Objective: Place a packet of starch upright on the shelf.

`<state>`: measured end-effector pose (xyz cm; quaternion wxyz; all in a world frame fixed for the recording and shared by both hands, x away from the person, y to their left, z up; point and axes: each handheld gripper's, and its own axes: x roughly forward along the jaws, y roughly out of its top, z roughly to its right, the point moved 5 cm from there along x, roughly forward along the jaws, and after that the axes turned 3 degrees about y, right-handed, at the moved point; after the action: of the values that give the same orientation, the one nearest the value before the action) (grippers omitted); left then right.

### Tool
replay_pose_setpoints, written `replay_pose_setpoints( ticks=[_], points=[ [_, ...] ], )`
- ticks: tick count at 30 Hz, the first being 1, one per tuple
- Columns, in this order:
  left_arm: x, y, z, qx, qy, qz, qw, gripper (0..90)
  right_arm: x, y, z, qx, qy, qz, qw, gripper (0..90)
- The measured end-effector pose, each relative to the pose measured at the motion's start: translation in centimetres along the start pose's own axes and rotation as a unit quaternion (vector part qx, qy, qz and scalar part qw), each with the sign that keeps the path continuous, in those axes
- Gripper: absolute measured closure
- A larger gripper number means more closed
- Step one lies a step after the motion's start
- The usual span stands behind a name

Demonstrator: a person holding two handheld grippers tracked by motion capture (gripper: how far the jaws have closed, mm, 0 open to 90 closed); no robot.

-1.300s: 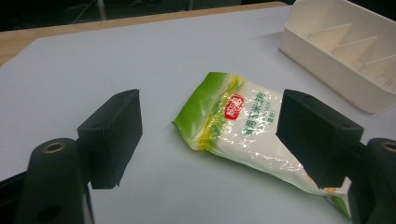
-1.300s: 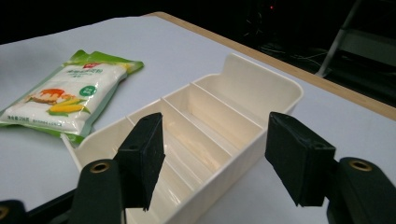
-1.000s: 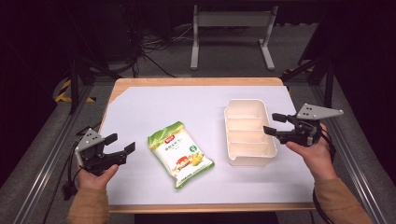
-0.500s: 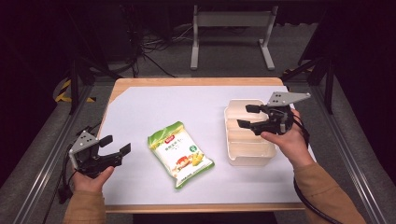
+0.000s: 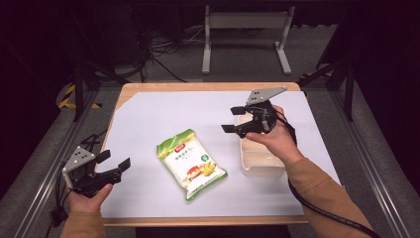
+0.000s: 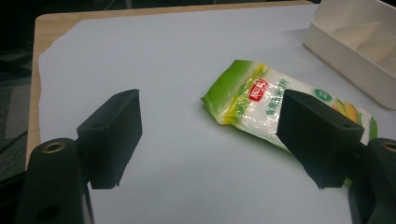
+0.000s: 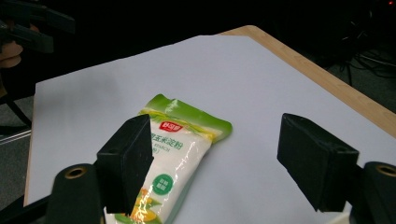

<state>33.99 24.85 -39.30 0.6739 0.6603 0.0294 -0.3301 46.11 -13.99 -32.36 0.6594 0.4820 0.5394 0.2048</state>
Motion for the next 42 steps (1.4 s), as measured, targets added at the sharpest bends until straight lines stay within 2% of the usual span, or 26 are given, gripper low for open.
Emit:
replay_pose_setpoints(
  ticks=[8, 17, 23, 30, 33, 38, 42],
  points=[
    [-0.2, -0.1, -0.3, -0.005, 0.002, 0.002, 1.0, 22.8, 3.5, 1.4, -0.4, -0.004, 0.017, -0.016, 0.9997, 25.9],
    [0.2, 0.0, -0.3, -0.002, -0.002, 0.0, 1.0, 22.8, 6.7, 1.8, 0.0, 0.016, 0.026, -0.026, 0.9992, 25.8],
    [0.4, 0.1, -0.4, -0.003, -0.004, 0.002, 1.0, 22.8, 8.9, 1.2, 0.7, 0.037, 0.027, -0.037, 0.9983, 26.8],
    [0.6, 0.1, -0.5, -0.003, -0.007, 0.0, 1.0, 22.8, 11.8, -0.3, 1.5, 0.056, 0.013, -0.071, 0.9958, 30.5],
    [0.7, 0.1, -0.5, -0.004, -0.007, 0.0, 1.0, 22.8, 12.3, -0.6, 1.6, 0.061, 0.01, -0.079, 0.995, 31.0],
    [0.7, 0.0, -0.6, -0.005, -0.006, 0.0, 1.0, 22.8, 13.8, -1.4, 1.8, 0.072, 0.009, -0.104, 0.9919, 30.5],
    [0.7, -0.1, -0.7, -0.006, -0.006, -0.001, 1.0, 22.8, 14.9, -2.2, 2.0, 0.084, 0.003, -0.127, 0.9883, 26.0]
  ],
)
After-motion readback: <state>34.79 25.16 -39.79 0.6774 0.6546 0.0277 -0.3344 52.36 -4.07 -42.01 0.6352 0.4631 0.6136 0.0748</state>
